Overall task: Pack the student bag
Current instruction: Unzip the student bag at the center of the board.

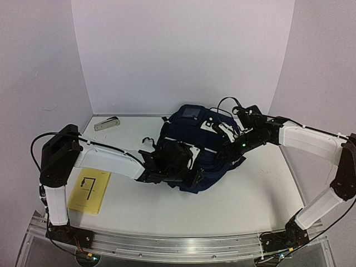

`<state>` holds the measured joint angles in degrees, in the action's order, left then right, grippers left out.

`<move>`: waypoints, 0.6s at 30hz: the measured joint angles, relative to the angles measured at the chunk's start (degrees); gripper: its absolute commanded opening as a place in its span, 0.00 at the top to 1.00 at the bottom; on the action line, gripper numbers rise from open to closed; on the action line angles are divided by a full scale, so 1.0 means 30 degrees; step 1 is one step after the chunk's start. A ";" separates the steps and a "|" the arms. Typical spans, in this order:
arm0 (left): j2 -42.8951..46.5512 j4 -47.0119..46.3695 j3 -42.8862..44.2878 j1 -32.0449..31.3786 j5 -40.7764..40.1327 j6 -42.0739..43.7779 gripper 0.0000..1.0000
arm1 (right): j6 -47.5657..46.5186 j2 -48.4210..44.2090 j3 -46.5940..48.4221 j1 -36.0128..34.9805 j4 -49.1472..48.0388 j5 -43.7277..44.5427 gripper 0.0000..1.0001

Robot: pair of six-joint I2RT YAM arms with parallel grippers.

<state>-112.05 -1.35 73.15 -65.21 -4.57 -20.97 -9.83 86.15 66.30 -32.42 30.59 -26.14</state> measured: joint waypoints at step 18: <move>0.0737 -0.0251 -0.0552 -0.0019 0.0561 -0.0961 1.00 | -0.2041 0.0543 -0.0036 -0.0615 -0.0089 0.0204 0.52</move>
<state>-109.83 -2.10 71.50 -65.27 -2.89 -23.85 -15.95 87.78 66.19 -34.27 30.32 -25.53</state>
